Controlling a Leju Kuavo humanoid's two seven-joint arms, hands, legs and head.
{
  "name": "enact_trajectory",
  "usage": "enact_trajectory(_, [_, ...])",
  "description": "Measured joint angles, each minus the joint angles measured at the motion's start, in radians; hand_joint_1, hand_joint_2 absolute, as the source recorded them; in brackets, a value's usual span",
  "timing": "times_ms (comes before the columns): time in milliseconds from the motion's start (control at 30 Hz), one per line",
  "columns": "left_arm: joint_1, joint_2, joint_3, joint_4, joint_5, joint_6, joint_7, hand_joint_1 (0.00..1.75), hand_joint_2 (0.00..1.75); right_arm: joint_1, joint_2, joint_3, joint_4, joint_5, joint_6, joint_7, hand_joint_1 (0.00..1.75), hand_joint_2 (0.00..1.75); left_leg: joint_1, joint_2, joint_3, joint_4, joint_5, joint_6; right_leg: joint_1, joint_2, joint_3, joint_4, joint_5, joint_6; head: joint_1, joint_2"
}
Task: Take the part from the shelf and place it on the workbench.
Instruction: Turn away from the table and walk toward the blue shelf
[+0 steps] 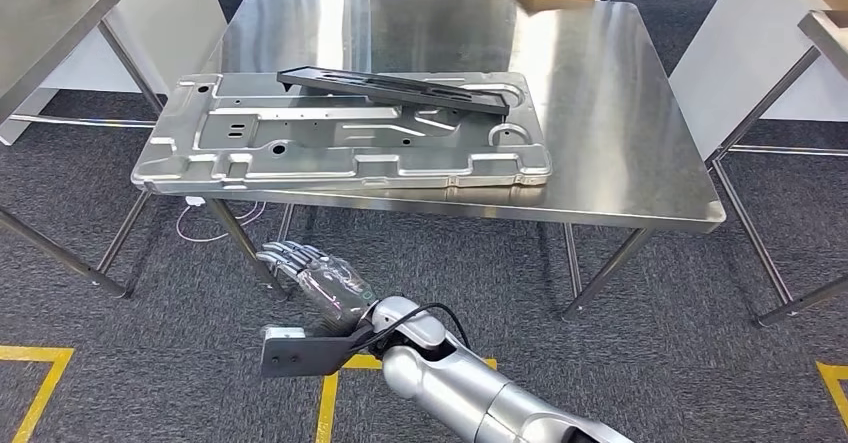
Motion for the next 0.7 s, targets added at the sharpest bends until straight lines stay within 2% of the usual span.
enact_trajectory(33, [0.0,0.0,0.0,0.0,0.0,0.0,0.0,0.0,0.0,0.0,0.004,0.0,0.009,-0.007,0.006,-0.002,0.0,0.0,-0.001,0.0,-0.005,0.0,0.007,-0.004,0.003,0.0,0.047,-0.071,0.007,-0.005,0.003,0.0])
enact_trajectory(67, [-0.001,-0.001,-0.001,0.0,0.0,-0.001,0.0,0.0,0.0,0.0,0.008,0.0,0.021,-0.014,0.009,-0.006,0.0,0.0,-0.002,0.0,-0.008,0.0,0.014,-0.009,0.007,0.0,0.079,-0.124,0.007,-0.009,0.004,0.0])
enact_trajectory(100, [-0.001,-0.001,-0.001,0.0,0.0,-0.001,-0.001,0.0,0.0,0.0,0.011,0.0,0.036,-0.021,0.01,-0.013,0.0,0.0,-0.002,0.001,-0.01,-0.001,0.021,-0.014,0.01,0.0,0.094,-0.151,0.001,-0.012,0.004,0.0])
enact_trajectory(167, [-0.001,-0.001,-0.002,0.0,0.002,-0.002,0.0,0.0,0.0,0.003,0.015,-0.001,0.076,-0.041,0.007,-0.027,0.0,0.0,0.0,0.0,-0.013,-0.005,0.033,-0.026,0.009,0.001,0.088,-0.161,0.01,-0.022,0.0,0.0])
enact_trajectory(200, [-0.001,-0.001,-0.003,0.0,0.002,-0.002,0.002,0.0,0.0,0.004,0.017,-0.001,0.101,-0.052,0.006,-0.032,0.0,0.0,0.001,0.0,-0.017,0.0,0.025,-0.031,0.006,0.0,0.082,-0.164,0.019,-0.028,-0.002,0.0])
enact_trajectory(233, [-0.001,-0.001,-0.005,0.0,0.003,-0.002,0.005,0.0,0.0,0.006,0.02,-0.002,0.127,-0.062,0.005,-0.036,0.0,0.0,0.001,-0.001,-0.025,0.02,0.001,-0.035,0.002,-0.001,0.074,-0.168,0.029,-0.035,-0.007,0.0])
enact_trajectory(267, [-0.001,0.0,-0.006,0.0,0.003,-0.002,0.008,0.0,0.0,0.008,0.023,-0.003,0.154,-0.07,0.003,-0.038,0.0,0.0,0.003,-0.002,-0.039,0.062,-0.04,-0.037,-0.002,-0.002,0.065,-0.17,0.039,-0.041,-0.013,0.0])
enact_trajectory(333, [0.0,-0.001,-0.01,0.0,0.004,-0.001,0.013,0.0,0.0,0.015,0.027,-0.004,0.207,-0.08,-0.003,-0.043,0.0,0.0,0.005,-0.003,-0.071,0.192,-0.129,-0.043,-0.001,-0.003,0.044,-0.169,0.056,-0.049,-0.027,0.0])
enact_trajectory(367, [0.0,0.0,-0.011,0.0,0.005,0.0,0.015,0.0,0.0,0.019,0.027,-0.005,0.233,-0.083,-0.005,-0.044,0.0,0.0,0.007,-0.003,-0.08,0.249,-0.151,-0.047,-0.001,-0.003,0.033,-0.168,0.064,-0.049,-0.032,0.0])
enact_trajectory(400, [0.0,0.0,-0.011,0.0,0.007,0.003,0.018,0.0,0.0,0.024,0.027,-0.008,0.258,-0.088,-0.008,-0.042,0.0,0.0,0.01,-0.003,-0.075,0.276,-0.151,-0.05,-0.002,-0.003,0.023,-0.167,0.072,-0.047,-0.035,0.0])
enact_trajectory(433, [0.0,0.0,-0.012,0.0,0.012,0.006,0.022,0.0,0.0,0.029,0.027,-0.011,0.282,-0.093,-0.011,-0.04,0.0,0.0,0.013,-0.003,-0.052,0.265,-0.132,-0.052,-0.003,-0.003,0.013,-0.165,0.079,-0.044,-0.039,0.0])
enact_trajectory(500, [-0.003,0.002,-0.011,-0.001,0.023,0.011,0.03,0.0,0.0,0.04,0.024,-0.02,0.326,-0.103,-0.018,-0.039,0.0,0.0,0.022,-0.003,0.037,0.145,-0.091,-0.061,-0.007,-0.003,-0.006,-0.155,0.088,-0.035,-0.046,0.0])
enact_trajectory(533, [-0.006,0.002,-0.011,-0.001,0.03,0.012,0.035,0.0,0.0,0.043,0.023,-0.025,0.343,-0.107,-0.018,-0.038,0.0,0.0,0.024,-0.005,0.082,0.075,-0.085,-0.065,-0.007,-0.003,-0.015,-0.147,0.091,-0.029,-0.05,0.0])
enact_trajectory(567, [-0.01,0.002,-0.011,-0.001,0.038,0.012,0.041,0.0,0.0,0.045,0.022,-0.029,0.358,-0.112,-0.018,-0.034,0.0,0.0,0.024,-0.008,0.11,0.026,-0.088,-0.067,-0.006,-0.003,-0.023,-0.141,0.095,-0.023,-0.052,0.0])
enact_trajectory(600, [-0.015,0.003,-0.009,-0.001,0.047,0.013,0.05,0.0,0.0,0.048,0.021,-0.035,0.375,-0.117,-0.019,-0.022,0.0,0.0,0.023,-0.011,0.121,0.001,-0.097,-0.066,-0.004,-0.003,-0.03,-0.138,0.101,-0.016,-0.053,0.0])
enact_trajectory(633, [-0.021,0.003,-0.007,-0.001,0.052,0.014,0.057,0.0,0.0,0.055,0.018,-0.042,0.394,-0.127,-0.026,-0.001,0.0,0.0,0.019,-0.014,0.119,-0.003,-0.097,-0.06,-0.003,-0.003,-0.033,-0.138,0.107,-0.009,-0.052,0.0])
enact_trajectory(700, [-0.027,-0.002,-0.003,-0.001,0.04,0.026,0.064,0.0,0.0,0.08,0.002,-0.066,0.436,-0.151,-0.061,0.049,0.0,0.0,0.017,-0.014,0.105,-0.001,-0.087,-0.038,-0.005,-0.004,-0.039,-0.134,0.104,0.005,-0.047,0.0])
